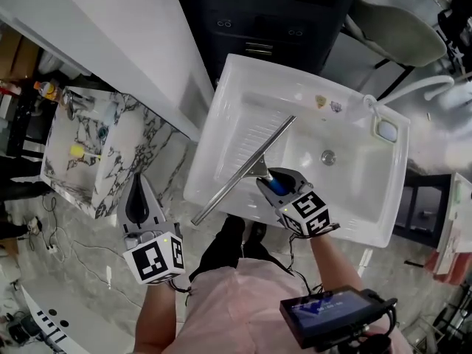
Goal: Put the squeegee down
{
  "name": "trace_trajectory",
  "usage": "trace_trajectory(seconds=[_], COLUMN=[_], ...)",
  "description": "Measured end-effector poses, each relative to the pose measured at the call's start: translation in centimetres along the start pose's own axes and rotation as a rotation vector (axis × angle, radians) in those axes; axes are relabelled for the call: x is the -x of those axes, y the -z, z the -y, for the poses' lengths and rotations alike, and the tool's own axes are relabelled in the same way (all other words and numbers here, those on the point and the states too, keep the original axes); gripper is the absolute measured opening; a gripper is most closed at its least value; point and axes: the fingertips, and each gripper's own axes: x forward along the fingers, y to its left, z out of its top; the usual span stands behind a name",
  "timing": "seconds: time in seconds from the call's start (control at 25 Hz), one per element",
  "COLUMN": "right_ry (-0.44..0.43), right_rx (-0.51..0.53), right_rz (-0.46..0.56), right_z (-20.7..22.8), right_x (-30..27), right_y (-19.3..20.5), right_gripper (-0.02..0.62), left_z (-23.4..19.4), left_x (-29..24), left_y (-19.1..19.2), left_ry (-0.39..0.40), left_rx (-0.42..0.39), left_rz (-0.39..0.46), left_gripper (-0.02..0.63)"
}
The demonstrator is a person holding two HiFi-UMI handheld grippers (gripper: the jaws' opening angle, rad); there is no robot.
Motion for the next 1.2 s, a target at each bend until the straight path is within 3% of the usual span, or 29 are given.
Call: trace_trajectory(seconds=[0.56,1.2], right_ry=[-0.043,-0.050], right_rx=[-0.045,-0.028], right_rz=[-0.082,-0.158], right_z=[0.9,2.5], right_x=[-2.7,-4.4], right_y=[2.2,3.4], right_gripper=[0.121,0.122], left_z=[-0.5,-0.1], left_x=[-1.7,-3.6], left_y=[1.0,1.4], left_ry=[-0.004,0.009], left_rx=[-0.007,-0.016], left_rz=[-0.033,-0.057], left_gripper=[0.009,0.009])
